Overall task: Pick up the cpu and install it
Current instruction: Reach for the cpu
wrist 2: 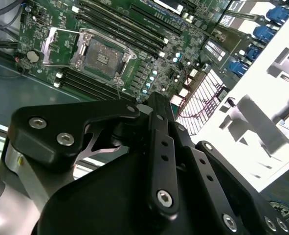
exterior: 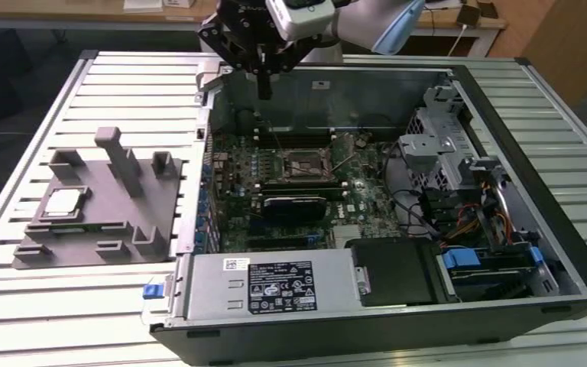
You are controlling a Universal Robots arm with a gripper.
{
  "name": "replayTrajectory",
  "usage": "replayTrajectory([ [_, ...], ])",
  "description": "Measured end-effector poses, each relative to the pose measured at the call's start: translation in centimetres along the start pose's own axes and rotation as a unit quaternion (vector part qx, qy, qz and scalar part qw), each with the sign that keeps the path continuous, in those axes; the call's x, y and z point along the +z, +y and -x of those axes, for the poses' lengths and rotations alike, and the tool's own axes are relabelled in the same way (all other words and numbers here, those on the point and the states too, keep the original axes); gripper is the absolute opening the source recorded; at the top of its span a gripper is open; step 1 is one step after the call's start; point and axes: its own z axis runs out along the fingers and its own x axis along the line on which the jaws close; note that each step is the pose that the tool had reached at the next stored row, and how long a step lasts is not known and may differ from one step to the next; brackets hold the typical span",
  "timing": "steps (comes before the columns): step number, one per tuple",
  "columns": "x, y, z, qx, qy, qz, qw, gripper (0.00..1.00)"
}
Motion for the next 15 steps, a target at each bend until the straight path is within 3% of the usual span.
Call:
replayTrajectory([
  [6,-0.02,-0.07,-0.92,0.000,-0.0005,0.0001,1.0000,0.11],
  [15,-0.06,-0.24,-3.20,0.000,-0.0026,0.0002,1.0000,0.11],
])
